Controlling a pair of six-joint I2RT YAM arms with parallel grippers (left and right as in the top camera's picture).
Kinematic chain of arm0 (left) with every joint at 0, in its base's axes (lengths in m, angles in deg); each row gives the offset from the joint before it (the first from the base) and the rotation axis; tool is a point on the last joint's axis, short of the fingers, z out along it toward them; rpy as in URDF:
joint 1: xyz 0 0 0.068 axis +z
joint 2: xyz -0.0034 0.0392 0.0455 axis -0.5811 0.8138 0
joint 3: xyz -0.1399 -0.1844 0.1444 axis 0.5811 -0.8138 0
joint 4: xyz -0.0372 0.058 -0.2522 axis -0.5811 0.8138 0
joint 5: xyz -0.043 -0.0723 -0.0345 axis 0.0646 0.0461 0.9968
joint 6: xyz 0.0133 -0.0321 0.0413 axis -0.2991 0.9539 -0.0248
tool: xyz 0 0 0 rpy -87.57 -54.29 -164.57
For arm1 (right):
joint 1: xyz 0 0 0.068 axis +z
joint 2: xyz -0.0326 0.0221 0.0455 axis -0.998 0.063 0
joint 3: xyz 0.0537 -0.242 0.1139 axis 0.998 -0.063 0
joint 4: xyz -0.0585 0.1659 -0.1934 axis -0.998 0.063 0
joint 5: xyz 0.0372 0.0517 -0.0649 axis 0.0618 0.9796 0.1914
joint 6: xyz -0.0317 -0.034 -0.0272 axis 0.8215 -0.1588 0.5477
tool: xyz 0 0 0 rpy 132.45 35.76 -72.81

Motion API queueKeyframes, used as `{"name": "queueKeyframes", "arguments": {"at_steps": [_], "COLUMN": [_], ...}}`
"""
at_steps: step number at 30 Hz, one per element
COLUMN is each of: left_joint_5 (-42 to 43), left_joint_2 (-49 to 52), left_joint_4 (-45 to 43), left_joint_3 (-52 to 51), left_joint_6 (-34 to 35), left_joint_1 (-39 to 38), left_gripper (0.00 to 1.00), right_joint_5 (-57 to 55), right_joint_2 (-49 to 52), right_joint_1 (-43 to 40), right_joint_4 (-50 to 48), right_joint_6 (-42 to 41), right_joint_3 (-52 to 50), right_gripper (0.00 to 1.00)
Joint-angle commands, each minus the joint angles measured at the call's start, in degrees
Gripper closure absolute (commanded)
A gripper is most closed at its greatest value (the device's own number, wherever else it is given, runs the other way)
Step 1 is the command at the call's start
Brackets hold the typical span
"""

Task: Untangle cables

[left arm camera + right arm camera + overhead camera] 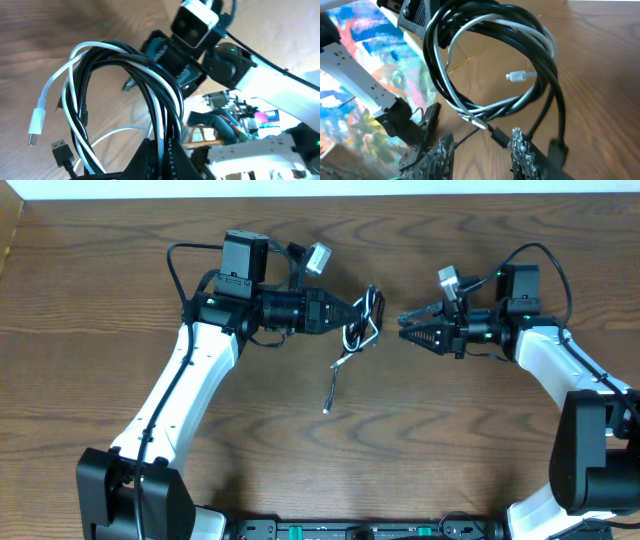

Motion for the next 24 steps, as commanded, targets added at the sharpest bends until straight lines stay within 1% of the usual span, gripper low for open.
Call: {"name": "queueKeyframes", "arguments": {"at_steps": [1,7,16,24], "left_joint_5": [4.0,3.9,3.9,3.9], "left_joint_2": [-0.3,-0.3,-0.3,-0.3], "left_joint_4": [0.0,0.1,0.2,0.2], "left_joint_3": [0.5,-0.5,-0.6,-0.6], "left_joint_6": [0.5,0.5,0.5,0.5], "left_joint_1": [-0.7,-1.8,-1.8,-1.8], "left_gripper": [0.92,0.93,0.92,0.93], "right_joint_5": [2.1,2.1,2.2,2.2], "right_joint_2": [-0.4,-0.4,-0.4,-0.4], "right_joint_1": [2.0,3.8,4.6,5.4], "right_joint_4": [-0.1,-1.0,-1.0,-1.0], "right_joint_6": [1.0,1.0,1.0,1.0], "right_joint_3": [0.1,0.1,0.1,0.1], "right_gripper": [0.66,0.64,0.64,0.62]}}
